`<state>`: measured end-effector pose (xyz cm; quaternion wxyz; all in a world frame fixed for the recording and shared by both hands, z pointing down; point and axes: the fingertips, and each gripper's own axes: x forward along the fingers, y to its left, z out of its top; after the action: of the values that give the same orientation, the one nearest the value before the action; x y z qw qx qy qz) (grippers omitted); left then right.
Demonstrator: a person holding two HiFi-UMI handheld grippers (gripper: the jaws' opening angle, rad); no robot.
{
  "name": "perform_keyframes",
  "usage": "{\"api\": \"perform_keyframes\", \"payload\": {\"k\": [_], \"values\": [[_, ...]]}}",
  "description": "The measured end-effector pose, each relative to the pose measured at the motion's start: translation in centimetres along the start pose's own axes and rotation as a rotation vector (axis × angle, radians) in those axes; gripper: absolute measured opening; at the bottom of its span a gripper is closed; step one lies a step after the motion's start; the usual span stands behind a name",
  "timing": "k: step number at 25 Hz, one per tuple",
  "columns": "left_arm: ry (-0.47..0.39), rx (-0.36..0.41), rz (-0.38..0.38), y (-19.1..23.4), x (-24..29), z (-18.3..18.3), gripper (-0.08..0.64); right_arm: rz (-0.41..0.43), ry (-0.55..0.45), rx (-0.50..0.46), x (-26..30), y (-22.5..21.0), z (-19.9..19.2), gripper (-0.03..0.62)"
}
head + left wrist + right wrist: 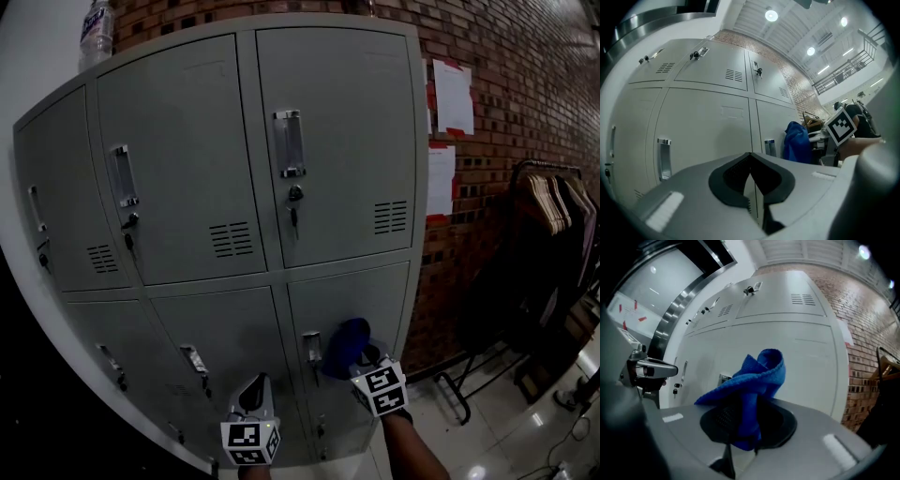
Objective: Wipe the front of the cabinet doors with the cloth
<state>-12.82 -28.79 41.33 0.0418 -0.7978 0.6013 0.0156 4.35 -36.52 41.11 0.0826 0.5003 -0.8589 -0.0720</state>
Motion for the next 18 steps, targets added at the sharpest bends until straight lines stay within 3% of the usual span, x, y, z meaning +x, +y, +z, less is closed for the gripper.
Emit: {"api": "perform_keyframes", "payload": {"k": [8,11,18], "values": [[0.020,-0.002,0.031,2.3,-1.6,-1.0,0.017,0.152,-0.013,-0.038,3.9,8.5,1.2,0.078],[0.021,-0.002,0.044,3.3,-1.9,-0.9,0.017,0.126,-0.002,-0.070,4.6,8.9,1.2,0.078],[0.029,-0.011,0.055,4.0,-2.1,-1.1,0.017,0.110,0.002,-0.021,3.9,6.5,0.5,0.078]]}}
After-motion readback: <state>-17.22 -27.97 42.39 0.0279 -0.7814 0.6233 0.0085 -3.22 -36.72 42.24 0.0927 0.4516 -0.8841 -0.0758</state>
